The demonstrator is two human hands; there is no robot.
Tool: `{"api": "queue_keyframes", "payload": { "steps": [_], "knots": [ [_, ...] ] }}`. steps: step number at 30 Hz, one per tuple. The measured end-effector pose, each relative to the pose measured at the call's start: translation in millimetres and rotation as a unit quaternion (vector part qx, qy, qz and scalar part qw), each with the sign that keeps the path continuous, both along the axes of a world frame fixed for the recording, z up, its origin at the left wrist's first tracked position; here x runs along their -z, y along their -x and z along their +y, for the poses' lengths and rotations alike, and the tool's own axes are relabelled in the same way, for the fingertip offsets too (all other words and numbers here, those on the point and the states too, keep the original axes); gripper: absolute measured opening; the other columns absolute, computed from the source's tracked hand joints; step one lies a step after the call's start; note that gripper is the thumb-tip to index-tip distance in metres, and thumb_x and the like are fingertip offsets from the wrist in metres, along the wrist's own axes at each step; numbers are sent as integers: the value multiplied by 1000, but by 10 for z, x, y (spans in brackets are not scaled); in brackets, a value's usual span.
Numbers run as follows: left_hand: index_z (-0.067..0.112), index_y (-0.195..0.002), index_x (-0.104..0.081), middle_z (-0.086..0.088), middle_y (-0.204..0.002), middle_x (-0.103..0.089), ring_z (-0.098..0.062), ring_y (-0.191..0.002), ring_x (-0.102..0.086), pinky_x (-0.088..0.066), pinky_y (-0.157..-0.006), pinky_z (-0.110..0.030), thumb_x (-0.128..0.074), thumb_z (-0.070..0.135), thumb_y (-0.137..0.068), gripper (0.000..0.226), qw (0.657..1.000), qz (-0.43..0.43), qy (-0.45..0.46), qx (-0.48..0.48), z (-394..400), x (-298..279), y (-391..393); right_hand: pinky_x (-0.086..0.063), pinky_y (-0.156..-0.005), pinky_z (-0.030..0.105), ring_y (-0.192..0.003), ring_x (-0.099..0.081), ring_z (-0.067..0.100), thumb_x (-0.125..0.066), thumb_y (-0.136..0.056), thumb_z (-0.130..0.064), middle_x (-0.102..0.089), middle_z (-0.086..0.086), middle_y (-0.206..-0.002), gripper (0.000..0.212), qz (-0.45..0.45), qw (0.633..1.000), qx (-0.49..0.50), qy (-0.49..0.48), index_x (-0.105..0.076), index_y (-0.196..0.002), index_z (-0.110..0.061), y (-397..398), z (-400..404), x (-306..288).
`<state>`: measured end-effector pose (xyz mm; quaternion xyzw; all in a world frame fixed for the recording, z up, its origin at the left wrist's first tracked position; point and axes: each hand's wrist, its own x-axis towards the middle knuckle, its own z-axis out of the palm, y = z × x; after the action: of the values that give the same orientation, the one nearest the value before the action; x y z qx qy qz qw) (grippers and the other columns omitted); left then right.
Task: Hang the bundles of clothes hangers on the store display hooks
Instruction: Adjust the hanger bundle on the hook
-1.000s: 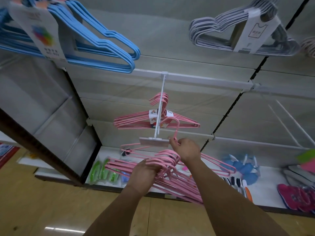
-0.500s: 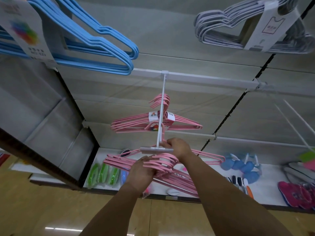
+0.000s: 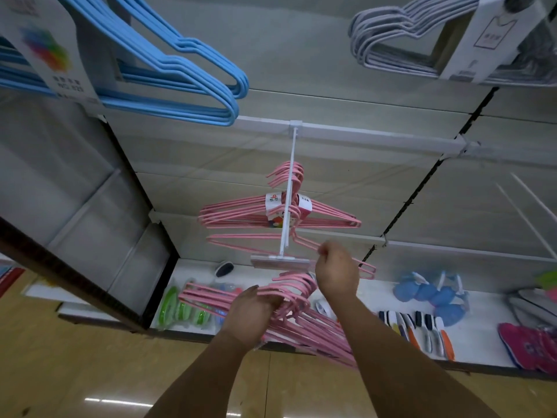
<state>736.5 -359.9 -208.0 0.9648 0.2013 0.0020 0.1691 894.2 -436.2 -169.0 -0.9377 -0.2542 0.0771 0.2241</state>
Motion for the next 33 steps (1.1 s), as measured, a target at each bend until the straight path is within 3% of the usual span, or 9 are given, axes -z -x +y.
{"api": "queue_keyframes", "payload": {
  "steps": [2, 5, 7, 10, 12, 16, 23, 28, 33],
  "knots": [
    [25, -115, -62, -1, -110, -67, -18, -97, -63, -50, -88, -26, -58, 7, -82, 38, 1000, -3, -6, -16, -44, -5, -31, -44, -69, 29, -81, -61, 25, -46, -91, -12, -70, 9, -94, 22, 115, 992, -40, 24, -69, -94, -13, 109, -128, 91],
    [19, -115, -61, -5, -110, -67, -22, -100, -62, -48, -85, -26, -41, 11, -82, 39, 999, 11, 0, -53, -134, -16, -53, -42, -65, 29, -72, -54, 22, -48, -90, -8, -64, 15, -81, 24, 247, 962, -111, 48, -68, -83, 3, 239, -298, 146],
    [20, -116, -60, -6, -109, -67, -24, -99, -62, -45, -81, -27, -42, 7, -87, 37, 996, 16, 10, -83, -180, 22, -37, -39, -62, 27, -72, -53, 22, -49, -90, -9, -61, 13, -77, 26, 279, 955, -105, 9, -68, -77, 2, 281, -355, 176],
    [25, -123, -57, -6, -112, -67, -25, -106, -60, -45, -82, -30, -43, 3, -90, 43, 993, 18, 9, -113, -231, 65, 5, -46, -74, 31, -79, -59, 22, -53, -87, -9, -67, 5, -78, 28, 307, 946, -93, -56, -70, -67, -17, 324, -414, 212],
    [27, -126, -55, -9, -115, -65, -27, -111, -57, -45, -85, -32, -43, 0, -89, 47, 993, 11, 7, -114, -259, 61, 13, -43, -70, 30, -74, -54, 19, -54, -88, -3, -64, 7, -77, 22, 330, 935, -94, -90, -72, -77, -10, 344, -456, 199],
    [25, -131, -51, -10, -108, -65, -27, -97, -62, -45, -80, -32, -42, 3, -91, 46, 997, -18, -27, -73, -275, -2, 14, -34, -61, 26, -61, -43, 13, -53, -88, 3, -53, 3, -64, 29, 325, 933, -93, -127, -62, -66, -14, 374, -562, 180],
    [36, -136, -46, -5, -120, -64, -28, -106, -60, -44, -82, -32, -42, 8, -92, 52, 997, -55, -39, -42, -327, -115, -9, -34, -58, 23, -62, -43, 12, -49, -92, -3, -50, 1, -65, 27, 274, 946, -115, -127, -53, -68, -15, 401, -688, 92],
    [31, -130, -51, -3, -120, -64, -24, -104, -60, -43, -81, -27, -42, 14, -94, 41, 994, -99, -36, -27, -350, -177, 5, -33, -68, 31, -69, -45, 19, -47, -94, -12, -50, 3, -67, 31, 235, 961, -93, -110, -49, -65, -19, 369, -656, 141],
    [23, -144, -36, -2, -143, -47, -17, -124, -49, -37, -99, -23, -37, 0, -92, 56, 990, -123, -57, -26, -357, -256, 23, -31, -69, 31, -67, -42, 17, -40, -97, -13, -47, -5, -65, 34, 193, 973, -40, -125, -49, -66, -23, 201, -720, 99]
  ]
}}
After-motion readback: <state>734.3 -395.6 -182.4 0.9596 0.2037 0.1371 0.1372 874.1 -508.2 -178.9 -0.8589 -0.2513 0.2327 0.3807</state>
